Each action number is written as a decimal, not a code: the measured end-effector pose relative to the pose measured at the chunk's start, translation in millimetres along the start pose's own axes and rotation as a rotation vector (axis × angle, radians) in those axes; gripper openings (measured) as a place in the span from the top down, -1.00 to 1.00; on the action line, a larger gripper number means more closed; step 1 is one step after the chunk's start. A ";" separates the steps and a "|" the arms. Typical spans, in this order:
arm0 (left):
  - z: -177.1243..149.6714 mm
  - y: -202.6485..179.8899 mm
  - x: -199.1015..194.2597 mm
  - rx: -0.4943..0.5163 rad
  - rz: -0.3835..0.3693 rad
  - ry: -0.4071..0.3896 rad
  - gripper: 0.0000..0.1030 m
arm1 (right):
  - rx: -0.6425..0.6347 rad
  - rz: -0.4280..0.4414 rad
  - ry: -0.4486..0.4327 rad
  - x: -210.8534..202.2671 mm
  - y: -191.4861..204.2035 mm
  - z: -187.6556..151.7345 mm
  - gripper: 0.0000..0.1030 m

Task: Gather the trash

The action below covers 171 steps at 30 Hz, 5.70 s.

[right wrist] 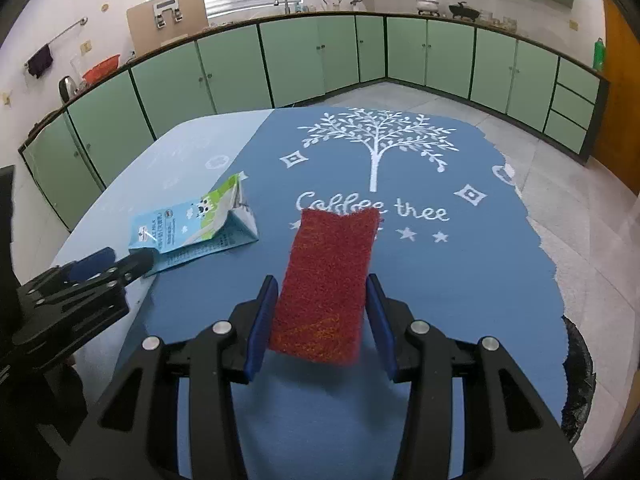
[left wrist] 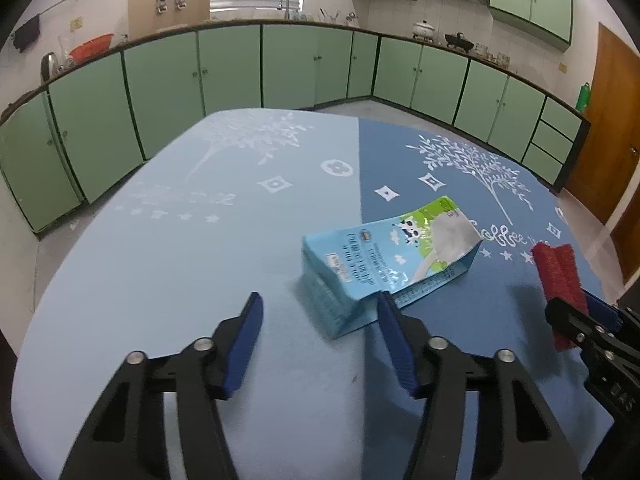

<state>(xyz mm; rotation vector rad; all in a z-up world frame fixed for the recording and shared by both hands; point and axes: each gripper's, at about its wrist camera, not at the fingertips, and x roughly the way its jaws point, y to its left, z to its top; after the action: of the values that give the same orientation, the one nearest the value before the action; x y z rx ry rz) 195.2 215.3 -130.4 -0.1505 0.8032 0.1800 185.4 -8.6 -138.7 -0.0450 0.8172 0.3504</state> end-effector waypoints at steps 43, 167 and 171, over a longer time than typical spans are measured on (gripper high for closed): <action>-19.6 -83.6 -79.8 0.047 -0.138 -0.094 0.77 | 0.035 -0.050 -0.126 -86.4 -53.0 -7.7 0.16; -83.5 -118.0 -52.0 0.245 -0.347 0.055 -0.57 | 0.065 -0.111 -0.045 -89.6 -79.5 -50.3 0.16; -82.0 -118.6 -48.2 0.270 -0.348 0.047 -0.58 | 0.065 -0.110 -0.040 -88.3 -78.7 -50.8 0.16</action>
<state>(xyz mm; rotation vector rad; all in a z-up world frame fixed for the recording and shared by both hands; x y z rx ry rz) 130.7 78.2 -143.9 -0.0382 0.8270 -0.2610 119.3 -117.0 -117.4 -0.0218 0.7825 0.2204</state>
